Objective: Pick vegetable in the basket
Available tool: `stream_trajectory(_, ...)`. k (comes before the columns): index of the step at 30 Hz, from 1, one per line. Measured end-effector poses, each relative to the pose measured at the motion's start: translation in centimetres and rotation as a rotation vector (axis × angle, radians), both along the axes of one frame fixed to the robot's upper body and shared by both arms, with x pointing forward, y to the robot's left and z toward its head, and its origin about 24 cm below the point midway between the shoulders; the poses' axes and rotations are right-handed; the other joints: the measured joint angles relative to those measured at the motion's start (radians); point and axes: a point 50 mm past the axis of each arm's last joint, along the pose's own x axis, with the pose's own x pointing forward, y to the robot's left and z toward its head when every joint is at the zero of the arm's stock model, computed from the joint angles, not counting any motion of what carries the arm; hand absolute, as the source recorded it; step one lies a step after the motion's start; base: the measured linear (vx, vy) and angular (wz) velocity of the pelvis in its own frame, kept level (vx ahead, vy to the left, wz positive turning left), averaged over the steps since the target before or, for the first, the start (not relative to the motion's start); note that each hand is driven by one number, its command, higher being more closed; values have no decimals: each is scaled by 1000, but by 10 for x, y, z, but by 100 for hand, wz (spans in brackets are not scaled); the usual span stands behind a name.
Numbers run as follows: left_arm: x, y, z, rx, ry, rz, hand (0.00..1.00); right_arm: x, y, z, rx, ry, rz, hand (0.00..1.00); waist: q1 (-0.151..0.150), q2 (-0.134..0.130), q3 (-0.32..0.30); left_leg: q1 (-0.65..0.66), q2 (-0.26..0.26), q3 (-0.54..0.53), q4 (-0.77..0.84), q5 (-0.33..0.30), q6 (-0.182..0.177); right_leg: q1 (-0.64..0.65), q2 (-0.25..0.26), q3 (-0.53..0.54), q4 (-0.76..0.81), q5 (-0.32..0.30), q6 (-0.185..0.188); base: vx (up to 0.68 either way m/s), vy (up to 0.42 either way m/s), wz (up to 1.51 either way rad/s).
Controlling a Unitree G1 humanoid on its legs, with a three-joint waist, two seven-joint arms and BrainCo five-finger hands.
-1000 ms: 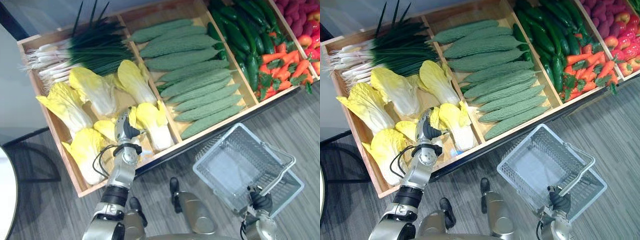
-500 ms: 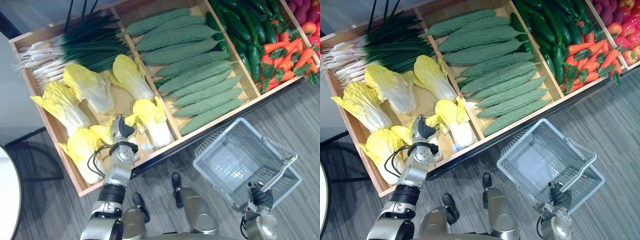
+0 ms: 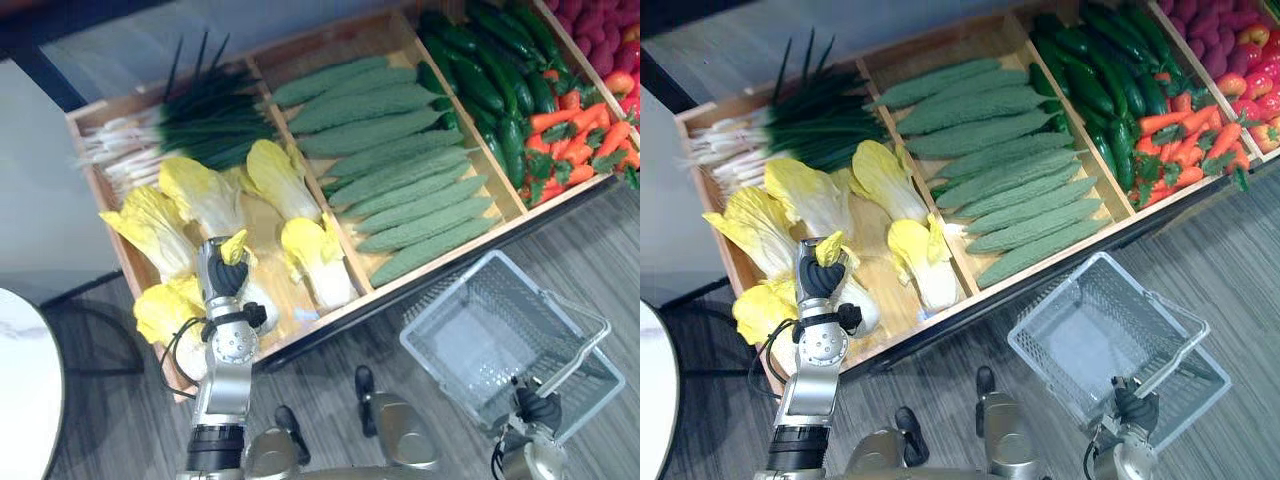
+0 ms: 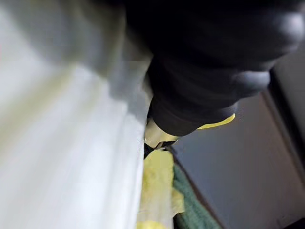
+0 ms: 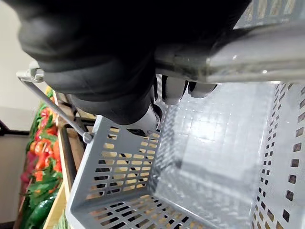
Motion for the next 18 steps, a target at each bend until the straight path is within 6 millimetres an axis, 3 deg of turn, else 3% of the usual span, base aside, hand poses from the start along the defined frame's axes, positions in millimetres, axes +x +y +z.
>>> stream_trajectory(5, -11, -5, 8, -52, -70, -28, 100, -2, 6, -3, 22, 4, -8, 100, 3, -6, -43, 10, 3, -6, 14, 1, 0, 16, 1, -5, -4, 0, 0, -35, -18, 3)
stream_trajectory(10, -22, -13, 15, -105, -126, -71, 100, 6, 13, 1, 24, -22, 27, 100, 22, -10, -46, -35, 41, -26, 172, -94, 7, 5, 38, 41, 6, 5, 10, -64, 17, -29)
stream_trajectory(13, -26, -17, 17, -134, -141, -101, 100, 18, 24, 11, 15, -73, 93, 100, 32, -21, -54, -40, 59, 42, 222, -137, 6, -31, 76, 125, -1, 29, 33, -111, 61, -91)
stream_trajectory(15, -27, -20, 21, -155, -163, -122, 100, 35, 34, 25, -13, -139, 162, 100, 50, -24, -58, -39, 82, 157, 253, -157, 9, -68, 99, 180, -47, 55, 28, -53, 93, -157)
stream_trajectory(17, -28, -25, 25, -162, -183, -143, 100, 44, 39, 31, -23, -168, 187, 100, 55, -30, -63, -26, 107, 253, 255, -158, 14, -91, 62, 71, -70, 43, -17, 0, 68, -153)
stream_trajectory(18, -28, -26, 26, -162, -192, -147, 100, 52, 43, 34, -31, -187, 199, 100, 54, -41, -68, 5, 105, 320, 248, -159, 17, -104, -3, -107, -65, 31, -43, 50, 82, -188)
